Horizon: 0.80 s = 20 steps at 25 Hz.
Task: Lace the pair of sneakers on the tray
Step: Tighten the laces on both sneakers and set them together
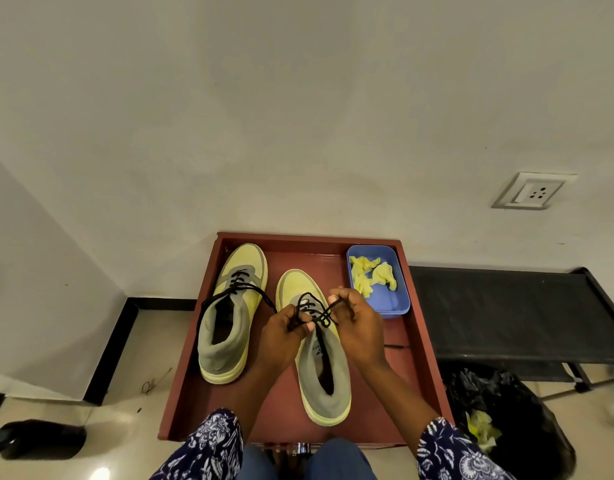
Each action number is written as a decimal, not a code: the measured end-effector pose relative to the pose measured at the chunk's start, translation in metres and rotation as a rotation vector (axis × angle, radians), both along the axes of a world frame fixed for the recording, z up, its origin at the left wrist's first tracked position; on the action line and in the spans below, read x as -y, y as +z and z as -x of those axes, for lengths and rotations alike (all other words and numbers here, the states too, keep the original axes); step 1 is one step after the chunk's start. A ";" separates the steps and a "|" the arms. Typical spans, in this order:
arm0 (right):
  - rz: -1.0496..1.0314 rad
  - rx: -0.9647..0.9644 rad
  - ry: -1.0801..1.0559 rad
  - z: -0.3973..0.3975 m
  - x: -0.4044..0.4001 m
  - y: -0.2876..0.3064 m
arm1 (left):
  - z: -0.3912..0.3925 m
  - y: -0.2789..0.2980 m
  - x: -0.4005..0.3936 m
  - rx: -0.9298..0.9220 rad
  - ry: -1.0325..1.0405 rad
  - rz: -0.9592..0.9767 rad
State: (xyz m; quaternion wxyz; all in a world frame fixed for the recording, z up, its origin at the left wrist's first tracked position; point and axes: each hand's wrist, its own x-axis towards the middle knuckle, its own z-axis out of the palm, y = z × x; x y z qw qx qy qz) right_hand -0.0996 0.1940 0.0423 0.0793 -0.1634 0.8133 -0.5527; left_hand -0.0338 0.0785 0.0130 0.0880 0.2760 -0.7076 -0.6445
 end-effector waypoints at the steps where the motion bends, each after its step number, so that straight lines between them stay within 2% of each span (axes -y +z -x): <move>1: -0.011 -0.072 0.039 0.000 -0.002 0.002 | 0.000 0.000 0.000 -0.004 0.002 -0.007; 4: -0.077 -0.377 0.139 0.001 -0.005 0.004 | -0.001 0.001 0.001 -0.005 0.003 -0.044; 8: -0.261 -0.733 0.126 0.004 -0.009 -0.001 | -0.002 0.004 0.000 -0.007 0.006 -0.056; 12: -0.375 -0.887 0.066 -0.002 -0.012 0.006 | -0.004 0.006 0.000 -0.008 -0.005 -0.072; 17: -0.347 -0.982 -0.070 -0.006 -0.019 0.020 | -0.006 0.008 0.002 -0.012 -0.015 -0.138; 20: -0.469 -1.123 -0.156 -0.003 -0.029 0.031 | -0.008 0.008 0.004 -0.023 0.018 -0.192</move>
